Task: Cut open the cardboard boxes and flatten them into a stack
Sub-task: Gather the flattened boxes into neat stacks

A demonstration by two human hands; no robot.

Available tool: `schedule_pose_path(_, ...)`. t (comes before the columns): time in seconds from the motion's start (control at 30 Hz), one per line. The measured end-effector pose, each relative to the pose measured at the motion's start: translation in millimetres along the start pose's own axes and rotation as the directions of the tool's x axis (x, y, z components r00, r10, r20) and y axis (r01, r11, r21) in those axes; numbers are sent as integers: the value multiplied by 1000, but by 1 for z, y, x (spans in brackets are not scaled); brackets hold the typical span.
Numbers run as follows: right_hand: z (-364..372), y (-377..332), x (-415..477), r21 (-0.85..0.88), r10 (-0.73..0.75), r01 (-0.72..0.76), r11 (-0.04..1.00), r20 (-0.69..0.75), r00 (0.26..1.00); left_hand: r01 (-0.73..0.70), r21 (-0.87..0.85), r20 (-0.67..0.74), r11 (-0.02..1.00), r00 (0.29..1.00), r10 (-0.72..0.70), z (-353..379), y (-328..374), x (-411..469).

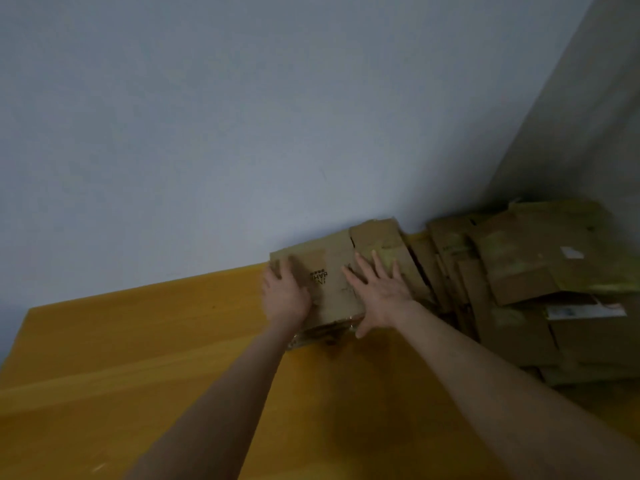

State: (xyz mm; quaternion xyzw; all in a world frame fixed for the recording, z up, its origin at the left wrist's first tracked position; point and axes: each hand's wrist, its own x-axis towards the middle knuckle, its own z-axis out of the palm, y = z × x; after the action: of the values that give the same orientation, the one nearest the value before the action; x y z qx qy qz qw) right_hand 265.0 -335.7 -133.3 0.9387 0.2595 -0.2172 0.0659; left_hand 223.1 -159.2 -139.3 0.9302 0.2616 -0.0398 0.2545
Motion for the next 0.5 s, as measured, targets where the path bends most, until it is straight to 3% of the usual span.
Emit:
schedule_pose_path(0.07, 3, 2, 9, 18, 28, -28, 999, -10, 1000, -328, 185, 88, 926, 944, 317, 7, 3, -2)
schedule_pose_path(0.13, 1, 5, 17, 56, 45, -45, 997, -5, 999, -465, 234, 313, 854, 868, 386, 12, 7, -1)
schedule_pose_path(0.23, 2, 11, 26, 60, 32, -35, 998, 59, 998, -521, 372, 516, 768, 804, 296, 22, 7, 5)
schedule_pose_path(0.37, 12, 23, 38, 111, -8, -9, 994, 152, 988, -499, 402, 559, 767, 798, 226, 36, 13, 14)
schedule_pose_path(0.5, 22, 24, 48, 125, -20, 3, 992, 135, 991, -478, 378, 555, 793, 803, 219, 41, 13, 23)
